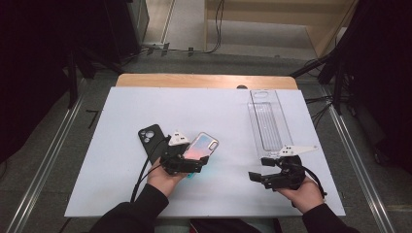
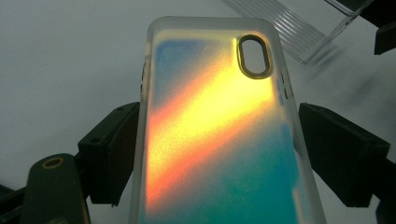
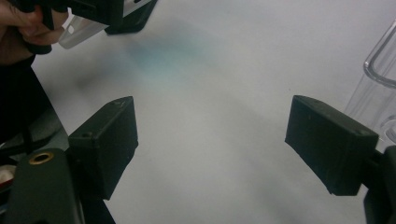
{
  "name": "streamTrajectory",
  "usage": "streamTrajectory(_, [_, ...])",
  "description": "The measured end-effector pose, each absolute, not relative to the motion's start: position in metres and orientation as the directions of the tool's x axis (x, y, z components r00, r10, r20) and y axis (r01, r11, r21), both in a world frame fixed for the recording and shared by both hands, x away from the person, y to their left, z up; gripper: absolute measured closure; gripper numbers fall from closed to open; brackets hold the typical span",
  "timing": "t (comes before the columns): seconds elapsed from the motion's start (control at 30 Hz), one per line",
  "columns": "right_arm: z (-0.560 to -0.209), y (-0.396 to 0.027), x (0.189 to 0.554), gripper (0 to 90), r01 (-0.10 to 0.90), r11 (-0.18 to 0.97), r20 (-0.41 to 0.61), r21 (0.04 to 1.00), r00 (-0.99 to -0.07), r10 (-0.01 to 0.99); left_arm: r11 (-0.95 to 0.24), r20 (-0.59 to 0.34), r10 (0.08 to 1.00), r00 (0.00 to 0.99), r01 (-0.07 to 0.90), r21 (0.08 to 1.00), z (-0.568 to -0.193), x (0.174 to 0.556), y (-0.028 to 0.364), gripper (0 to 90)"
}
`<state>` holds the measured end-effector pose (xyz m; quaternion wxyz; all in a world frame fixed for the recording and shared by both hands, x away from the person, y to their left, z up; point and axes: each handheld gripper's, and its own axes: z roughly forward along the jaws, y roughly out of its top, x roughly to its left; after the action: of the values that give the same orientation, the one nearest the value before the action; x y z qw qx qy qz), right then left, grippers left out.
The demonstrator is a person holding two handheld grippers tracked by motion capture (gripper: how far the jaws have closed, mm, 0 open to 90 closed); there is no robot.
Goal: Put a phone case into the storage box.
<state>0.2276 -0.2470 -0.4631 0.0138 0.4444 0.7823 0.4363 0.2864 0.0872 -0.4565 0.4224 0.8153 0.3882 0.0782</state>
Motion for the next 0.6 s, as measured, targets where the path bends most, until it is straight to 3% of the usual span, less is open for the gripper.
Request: streamTrajectory(0.6, [-0.452, -0.224, 0.238, 15.3, 0.688, 0.155, 0.412, 0.709, -0.582, 0.701, -0.188, -0.178, 0.763, 0.621, 0.478, 0.858, -0.470, 0.267, 0.084, 16.5])
